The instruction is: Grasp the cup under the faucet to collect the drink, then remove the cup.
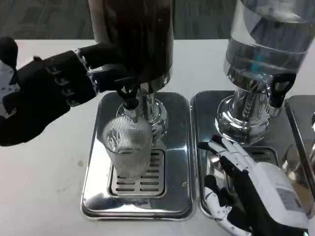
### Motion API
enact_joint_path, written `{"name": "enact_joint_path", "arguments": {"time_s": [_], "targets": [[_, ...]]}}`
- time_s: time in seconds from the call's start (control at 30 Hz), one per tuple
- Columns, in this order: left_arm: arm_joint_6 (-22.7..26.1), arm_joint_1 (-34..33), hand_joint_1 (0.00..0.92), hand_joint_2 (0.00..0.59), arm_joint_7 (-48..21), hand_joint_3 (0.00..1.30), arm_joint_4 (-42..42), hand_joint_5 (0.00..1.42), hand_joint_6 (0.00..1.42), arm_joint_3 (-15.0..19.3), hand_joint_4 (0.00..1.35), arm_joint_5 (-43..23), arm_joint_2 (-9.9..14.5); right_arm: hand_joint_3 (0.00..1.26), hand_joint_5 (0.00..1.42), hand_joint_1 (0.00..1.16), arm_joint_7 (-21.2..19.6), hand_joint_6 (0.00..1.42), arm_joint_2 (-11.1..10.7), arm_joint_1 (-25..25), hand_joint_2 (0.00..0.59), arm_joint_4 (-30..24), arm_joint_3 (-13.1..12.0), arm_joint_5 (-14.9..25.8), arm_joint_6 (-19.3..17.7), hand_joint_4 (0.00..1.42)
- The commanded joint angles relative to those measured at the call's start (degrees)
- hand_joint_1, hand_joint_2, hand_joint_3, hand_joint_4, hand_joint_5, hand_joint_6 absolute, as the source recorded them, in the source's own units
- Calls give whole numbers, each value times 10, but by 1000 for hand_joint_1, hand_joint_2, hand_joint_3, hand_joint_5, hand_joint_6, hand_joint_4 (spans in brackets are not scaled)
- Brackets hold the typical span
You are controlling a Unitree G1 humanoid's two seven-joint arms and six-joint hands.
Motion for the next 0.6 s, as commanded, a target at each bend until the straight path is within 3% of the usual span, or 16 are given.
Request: {"name": "enact_joint_path", "arguments": {"time_s": [0.03, 0.6], "targets": [[10, -29, 0, 35, -14, 305, 25, 178, 127, -13, 114, 25, -11, 212, 62, 441, -10, 144, 5, 1, 582, 2, 4, -1, -2, 76], [-12, -92, 0, 43, -31, 177, 81, 128, 78, -25, 51, 75, -41, 219, 62, 445, -30, 144, 24, 4, 575, 14, 16, -9, 2, 76]]}}
